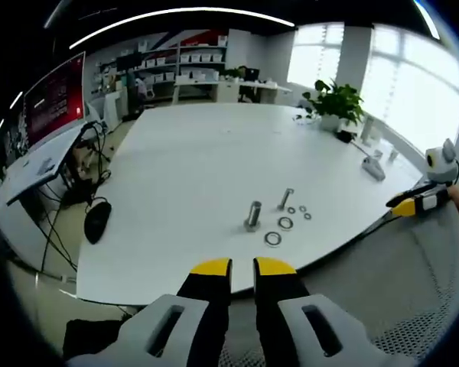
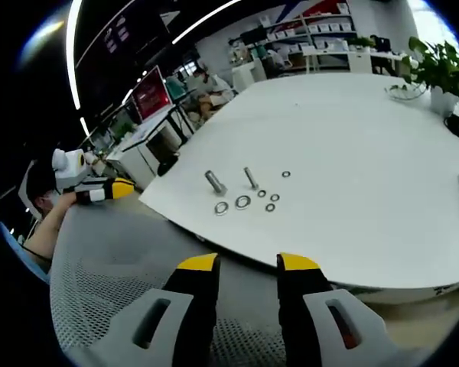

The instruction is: Place the washer onto the threaded stud by aligning its center hole with the stud, sliding it down to the base, and recovering from edge contact or off-axis alignment until the washer reaches the visible bottom stop.

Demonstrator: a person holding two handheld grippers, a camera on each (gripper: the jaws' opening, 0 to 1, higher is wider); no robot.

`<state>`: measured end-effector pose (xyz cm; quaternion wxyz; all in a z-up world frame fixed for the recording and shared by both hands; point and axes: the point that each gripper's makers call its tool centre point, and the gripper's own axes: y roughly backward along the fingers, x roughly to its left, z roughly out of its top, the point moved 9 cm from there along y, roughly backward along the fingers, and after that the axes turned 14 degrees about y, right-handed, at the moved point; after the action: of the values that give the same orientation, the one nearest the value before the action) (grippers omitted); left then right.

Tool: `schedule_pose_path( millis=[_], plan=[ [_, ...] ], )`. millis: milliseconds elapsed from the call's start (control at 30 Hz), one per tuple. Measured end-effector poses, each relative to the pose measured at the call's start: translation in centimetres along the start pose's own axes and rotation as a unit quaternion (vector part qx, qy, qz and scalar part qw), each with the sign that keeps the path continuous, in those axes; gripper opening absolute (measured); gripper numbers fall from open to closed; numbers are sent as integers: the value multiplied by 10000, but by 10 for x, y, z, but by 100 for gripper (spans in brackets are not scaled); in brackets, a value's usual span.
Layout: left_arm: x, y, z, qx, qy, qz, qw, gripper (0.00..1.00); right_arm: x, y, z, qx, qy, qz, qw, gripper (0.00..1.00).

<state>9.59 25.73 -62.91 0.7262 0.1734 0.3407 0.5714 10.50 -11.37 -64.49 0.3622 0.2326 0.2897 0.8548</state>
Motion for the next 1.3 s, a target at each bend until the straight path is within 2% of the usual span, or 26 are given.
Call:
schedule_pose_path(
  millis=[367,633,833,1300],
  plan=[
    [-1,0,-1,61,-1,-3,10000,9,1,-1,0,53,41,94,9999,31],
    [-1,0,-1,1,6,6,10000,10,0,-1,0,39,38,98,9999,31],
    [-1,0,-1,-1,32,2,10000,9,1,-2,-1,215,144,193,9995,31],
    [-1,1,1,-117,38,-3,9999,10,1,-2,-1,190,100,166,9996,31]
  ],
)
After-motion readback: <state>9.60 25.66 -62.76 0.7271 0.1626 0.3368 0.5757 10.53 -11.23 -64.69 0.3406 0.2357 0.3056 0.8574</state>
